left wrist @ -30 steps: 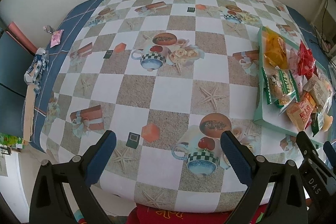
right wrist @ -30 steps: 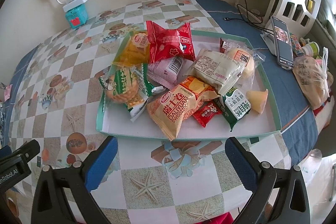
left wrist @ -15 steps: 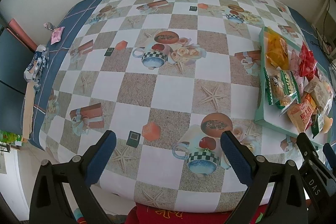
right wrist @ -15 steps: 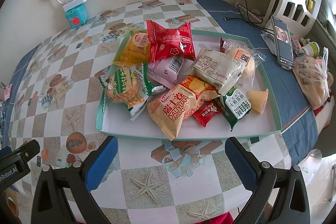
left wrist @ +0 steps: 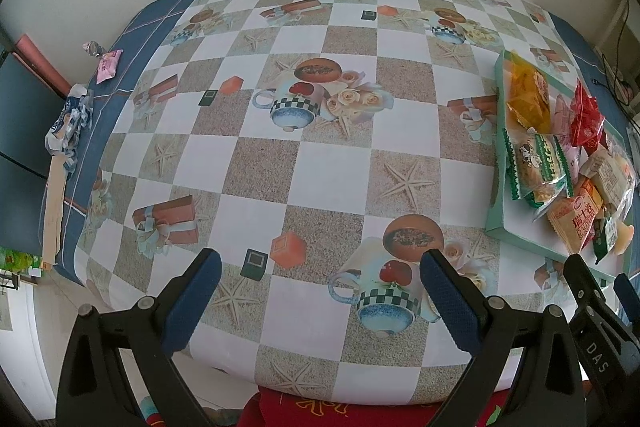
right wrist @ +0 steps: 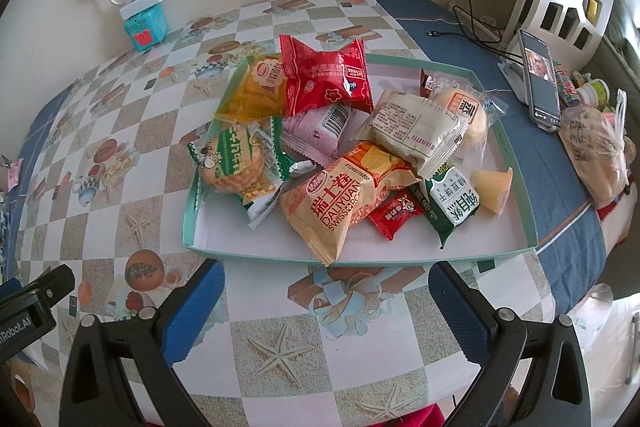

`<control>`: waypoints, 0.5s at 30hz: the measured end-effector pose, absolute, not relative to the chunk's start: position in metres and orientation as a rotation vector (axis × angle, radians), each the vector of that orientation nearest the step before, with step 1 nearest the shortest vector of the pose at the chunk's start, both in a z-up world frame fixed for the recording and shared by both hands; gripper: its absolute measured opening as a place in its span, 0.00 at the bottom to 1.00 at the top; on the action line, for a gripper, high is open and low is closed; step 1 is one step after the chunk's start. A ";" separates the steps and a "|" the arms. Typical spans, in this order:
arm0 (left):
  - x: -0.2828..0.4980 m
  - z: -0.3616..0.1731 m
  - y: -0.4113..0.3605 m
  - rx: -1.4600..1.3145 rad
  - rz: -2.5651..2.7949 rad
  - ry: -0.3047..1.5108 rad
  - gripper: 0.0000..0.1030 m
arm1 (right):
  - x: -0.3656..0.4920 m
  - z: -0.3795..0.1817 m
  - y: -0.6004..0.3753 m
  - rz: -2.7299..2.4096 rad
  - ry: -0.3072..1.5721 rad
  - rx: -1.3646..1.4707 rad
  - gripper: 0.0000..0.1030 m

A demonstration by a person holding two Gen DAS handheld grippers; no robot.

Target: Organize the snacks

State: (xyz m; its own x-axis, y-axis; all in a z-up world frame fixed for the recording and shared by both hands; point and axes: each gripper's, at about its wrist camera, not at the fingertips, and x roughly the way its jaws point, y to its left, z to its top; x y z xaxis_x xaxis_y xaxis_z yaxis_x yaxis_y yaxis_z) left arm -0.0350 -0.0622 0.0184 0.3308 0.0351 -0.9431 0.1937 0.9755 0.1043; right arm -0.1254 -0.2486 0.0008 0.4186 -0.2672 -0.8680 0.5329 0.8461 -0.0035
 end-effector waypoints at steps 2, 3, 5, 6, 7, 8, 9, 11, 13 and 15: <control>-0.035 0.018 -0.062 0.212 -0.104 1.232 0.97 | -0.126 0.000 -0.249 -0.510 1.024 0.292 1.00; -0.035 0.019 -0.062 0.212 -0.105 1.233 0.97 | -0.125 0.001 -0.249 -0.510 1.024 0.292 1.00; -0.035 0.019 -0.062 0.212 -0.105 1.232 0.97 | -0.126 0.000 -0.249 -0.510 1.024 0.291 1.00; -0.035 0.019 -0.062 0.213 -0.106 1.232 0.97 | -0.125 0.001 -0.249 -0.510 1.024 0.292 1.00; -0.035 0.019 -0.062 0.213 -0.105 1.232 0.97 | -0.125 0.001 -0.249 -0.510 1.024 0.292 1.00; -0.035 0.019 -0.062 0.216 -0.105 1.230 0.97 | -0.125 0.001 -0.249 -0.510 1.024 0.292 1.00; -0.035 0.019 -0.063 0.218 -0.105 1.229 0.97 | -0.125 0.001 -0.249 -0.510 1.024 0.292 1.00; -0.036 0.020 -0.063 0.219 -0.105 1.222 0.97 | -0.125 0.001 -0.249 -0.510 1.024 0.292 1.00; -0.036 0.021 -0.063 0.216 -0.105 1.215 0.97 | -0.125 0.001 -0.249 -0.510 1.024 0.292 1.00; -0.036 0.021 -0.063 0.216 -0.109 1.215 0.97 | -0.126 0.000 -0.249 -0.510 1.024 0.292 1.00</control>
